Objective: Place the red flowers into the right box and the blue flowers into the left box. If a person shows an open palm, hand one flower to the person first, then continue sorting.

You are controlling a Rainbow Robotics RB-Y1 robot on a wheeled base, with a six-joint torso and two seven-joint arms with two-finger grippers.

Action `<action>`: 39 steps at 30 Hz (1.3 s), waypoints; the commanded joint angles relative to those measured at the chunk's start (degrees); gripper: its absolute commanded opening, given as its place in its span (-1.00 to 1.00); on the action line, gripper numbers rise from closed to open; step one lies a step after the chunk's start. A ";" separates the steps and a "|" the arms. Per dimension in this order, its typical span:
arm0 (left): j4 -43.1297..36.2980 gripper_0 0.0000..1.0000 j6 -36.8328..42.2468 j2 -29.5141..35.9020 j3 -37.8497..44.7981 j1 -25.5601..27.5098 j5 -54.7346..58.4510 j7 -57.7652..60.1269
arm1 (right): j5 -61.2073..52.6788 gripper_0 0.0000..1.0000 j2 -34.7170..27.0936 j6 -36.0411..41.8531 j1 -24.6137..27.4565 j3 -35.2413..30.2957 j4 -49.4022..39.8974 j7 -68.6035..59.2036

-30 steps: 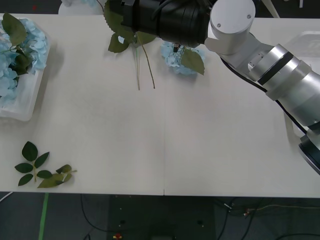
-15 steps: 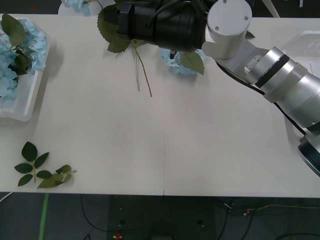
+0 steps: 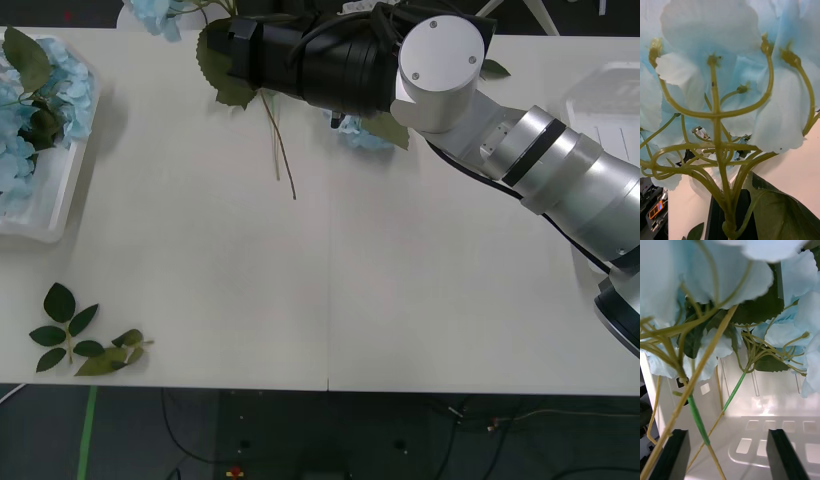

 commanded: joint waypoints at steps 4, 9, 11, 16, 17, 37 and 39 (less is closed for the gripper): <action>0.02 1.00 -0.96 3.11 0.58 -2.06 3.48 3.00 | -0.60 -1.00 1.88 -0.93 0.02 0.17 -2.09 1.57; -4.99 1.00 0.18 5.13 2.34 1.89 10.43 2.12 | -0.86 -1.00 1.88 -0.93 0.02 0.17 -2.09 1.57; -9.64 1.00 3.43 5.48 6.47 5.41 12.53 2.21 | -0.95 -1.00 1.88 -1.20 0.02 0.17 -2.09 1.57; -22.48 1.00 13.36 5.83 20.27 15.34 15.17 2.12 | -0.95 -1.00 1.88 -1.20 0.02 0.17 -2.18 1.57; -26.17 1.00 16.09 6.10 23.52 18.24 15.35 2.12 | -1.03 -1.00 1.97 -1.28 0.02 0.17 -2.09 1.57; -70.02 1.00 -3.25 -8.58 25.80 50.50 39.34 16.80 | -2.35 -1.00 2.15 -1.28 0.02 0.17 -2.44 1.57; -70.64 1.00 -6.59 -11.39 22.38 48.74 39.61 18.56 | -2.35 -1.00 2.15 -1.20 0.02 0.17 -2.44 1.57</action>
